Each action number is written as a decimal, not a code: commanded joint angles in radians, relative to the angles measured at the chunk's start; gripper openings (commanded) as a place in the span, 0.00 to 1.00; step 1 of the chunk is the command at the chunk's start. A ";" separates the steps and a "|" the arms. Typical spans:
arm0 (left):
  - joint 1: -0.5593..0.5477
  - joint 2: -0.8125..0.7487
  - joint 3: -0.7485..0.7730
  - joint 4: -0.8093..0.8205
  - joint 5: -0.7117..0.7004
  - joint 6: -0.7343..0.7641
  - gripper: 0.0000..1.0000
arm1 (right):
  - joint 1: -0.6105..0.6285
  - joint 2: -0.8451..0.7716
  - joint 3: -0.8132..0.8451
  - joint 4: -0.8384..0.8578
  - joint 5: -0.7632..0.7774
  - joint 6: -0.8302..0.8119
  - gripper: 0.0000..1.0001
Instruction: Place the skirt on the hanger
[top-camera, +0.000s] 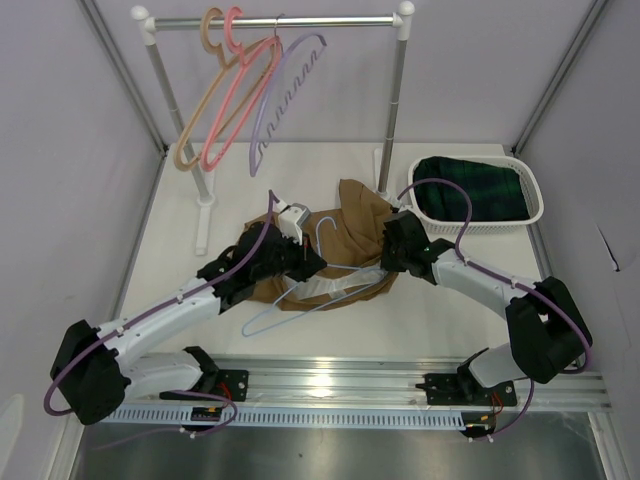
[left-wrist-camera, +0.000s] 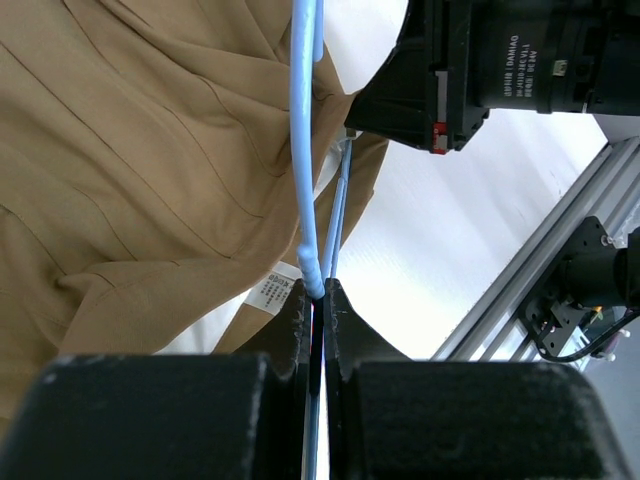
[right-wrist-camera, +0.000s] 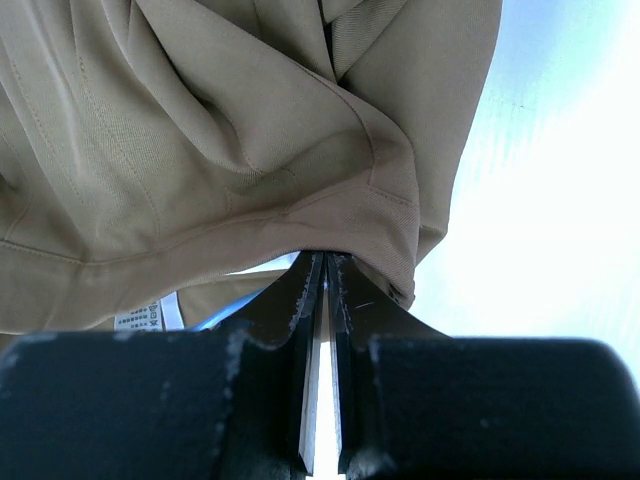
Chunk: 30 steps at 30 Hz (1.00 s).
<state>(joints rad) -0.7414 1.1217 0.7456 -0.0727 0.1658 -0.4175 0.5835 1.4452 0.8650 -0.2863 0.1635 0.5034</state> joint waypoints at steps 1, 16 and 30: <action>0.000 -0.043 -0.005 0.024 0.026 0.017 0.00 | -0.008 -0.005 0.003 0.016 0.004 -0.008 0.08; 0.000 -0.034 0.015 0.013 0.020 0.039 0.00 | -0.013 0.001 0.009 0.001 0.019 -0.016 0.07; 0.000 -0.049 0.014 0.002 0.017 0.048 0.00 | -0.014 0.001 0.005 -0.002 0.028 -0.017 0.06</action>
<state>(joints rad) -0.7414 1.0946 0.7448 -0.1024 0.1715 -0.3855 0.5762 1.4487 0.8650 -0.2867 0.1684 0.4969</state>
